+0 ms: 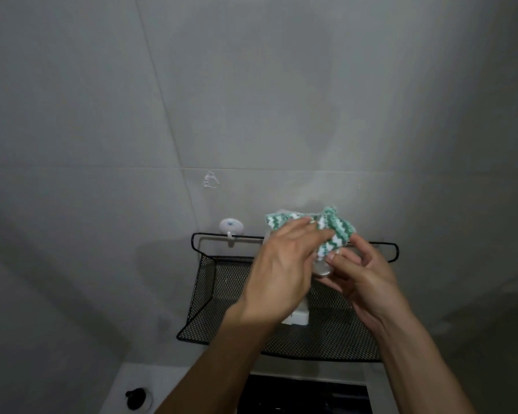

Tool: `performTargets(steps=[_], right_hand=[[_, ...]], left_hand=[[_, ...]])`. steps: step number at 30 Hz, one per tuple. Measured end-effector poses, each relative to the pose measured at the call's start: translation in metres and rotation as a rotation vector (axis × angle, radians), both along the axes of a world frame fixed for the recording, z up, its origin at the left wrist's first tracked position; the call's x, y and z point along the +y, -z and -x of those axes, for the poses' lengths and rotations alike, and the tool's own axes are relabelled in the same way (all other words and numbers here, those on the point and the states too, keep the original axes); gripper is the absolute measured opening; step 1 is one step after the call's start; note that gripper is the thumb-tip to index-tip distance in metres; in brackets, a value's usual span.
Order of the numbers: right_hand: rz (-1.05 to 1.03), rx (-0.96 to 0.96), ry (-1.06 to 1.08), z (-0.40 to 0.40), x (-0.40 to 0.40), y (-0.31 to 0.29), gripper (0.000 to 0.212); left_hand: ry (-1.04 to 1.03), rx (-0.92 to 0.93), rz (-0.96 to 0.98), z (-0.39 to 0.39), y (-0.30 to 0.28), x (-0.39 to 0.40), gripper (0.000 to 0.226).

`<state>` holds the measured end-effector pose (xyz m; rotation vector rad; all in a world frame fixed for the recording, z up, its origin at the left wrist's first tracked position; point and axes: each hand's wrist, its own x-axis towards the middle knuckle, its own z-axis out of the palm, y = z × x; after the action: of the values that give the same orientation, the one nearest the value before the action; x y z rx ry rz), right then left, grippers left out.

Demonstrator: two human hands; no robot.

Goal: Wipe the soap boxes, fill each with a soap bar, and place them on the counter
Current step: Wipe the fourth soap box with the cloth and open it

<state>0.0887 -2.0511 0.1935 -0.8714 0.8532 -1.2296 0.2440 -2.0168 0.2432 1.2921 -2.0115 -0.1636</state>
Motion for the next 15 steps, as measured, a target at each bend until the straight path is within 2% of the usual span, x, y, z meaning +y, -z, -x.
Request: performTargets(steps=[4,8,15], right_hand=[[-0.035,-0.029,-0.008,0.002,0.001,-0.003,0.066],[-0.030,0.013,0.029,0.003,0.003,-0.006,0.066],[-0.036,-0.006,0.051,0.005,0.001,-0.003,0.069]], left_hand=[[-0.155,-0.060,0.046,-0.014,-0.004,-0.009,0.036],[-0.266,-0.040,-0.071,-0.034,-0.002,-0.019,0.036],[-0.279,0.025,-0.054,-0.028,0.014,0.001,0.036]])
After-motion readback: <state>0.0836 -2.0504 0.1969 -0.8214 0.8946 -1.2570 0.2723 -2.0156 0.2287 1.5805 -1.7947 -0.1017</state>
